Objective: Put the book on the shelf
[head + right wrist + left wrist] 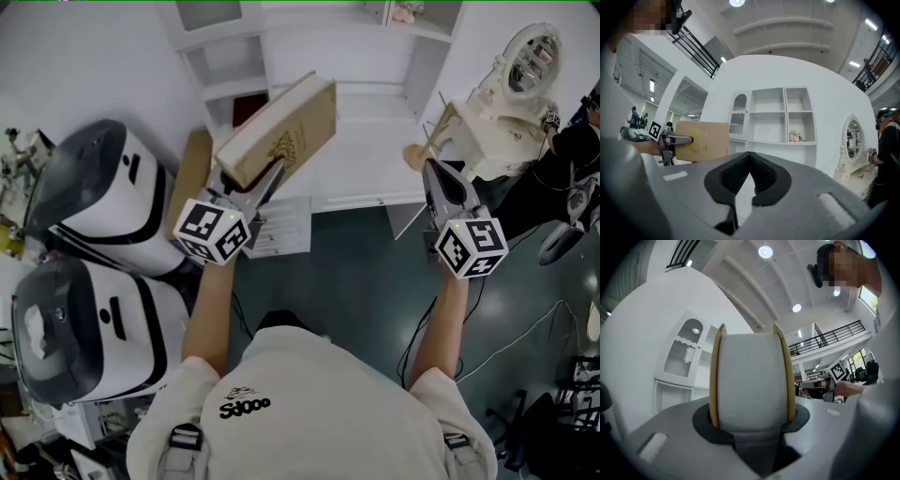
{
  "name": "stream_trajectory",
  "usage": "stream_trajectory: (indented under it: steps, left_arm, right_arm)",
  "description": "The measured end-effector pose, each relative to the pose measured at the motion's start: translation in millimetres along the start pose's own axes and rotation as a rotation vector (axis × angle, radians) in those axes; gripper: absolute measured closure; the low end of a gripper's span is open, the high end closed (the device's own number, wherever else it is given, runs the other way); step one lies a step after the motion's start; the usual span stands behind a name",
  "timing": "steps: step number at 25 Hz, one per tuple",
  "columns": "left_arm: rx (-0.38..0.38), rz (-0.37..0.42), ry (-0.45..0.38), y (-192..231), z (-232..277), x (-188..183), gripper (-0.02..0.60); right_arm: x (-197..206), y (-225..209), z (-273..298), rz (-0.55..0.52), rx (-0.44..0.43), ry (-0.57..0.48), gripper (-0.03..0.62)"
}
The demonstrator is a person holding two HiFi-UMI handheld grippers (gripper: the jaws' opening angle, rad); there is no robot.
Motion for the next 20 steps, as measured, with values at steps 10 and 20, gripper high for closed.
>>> stream_trajectory:
  steps: [10,20]
  left_arm:
    - [-0.011,0.012,0.033,-8.9,22.8,18.7,0.336]
    - [-0.013,-0.001,0.030,39.6,100.8,43.2,0.336]
  right_arm:
    - [20.5,-25.5,8.3,0.030,-0.029,-0.009,0.592]
    - [33.6,-85.6,77.9,0.052,-0.020,0.005,0.592]
Point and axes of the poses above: the fingertips, and each gripper's own axes: z forward along the fingers, y to its left, x out of its underside, the point moved 1 cm from there along -z, backward along the fingers, and after that the axes turned 13 degrees about -x, right-handed, at the moved point
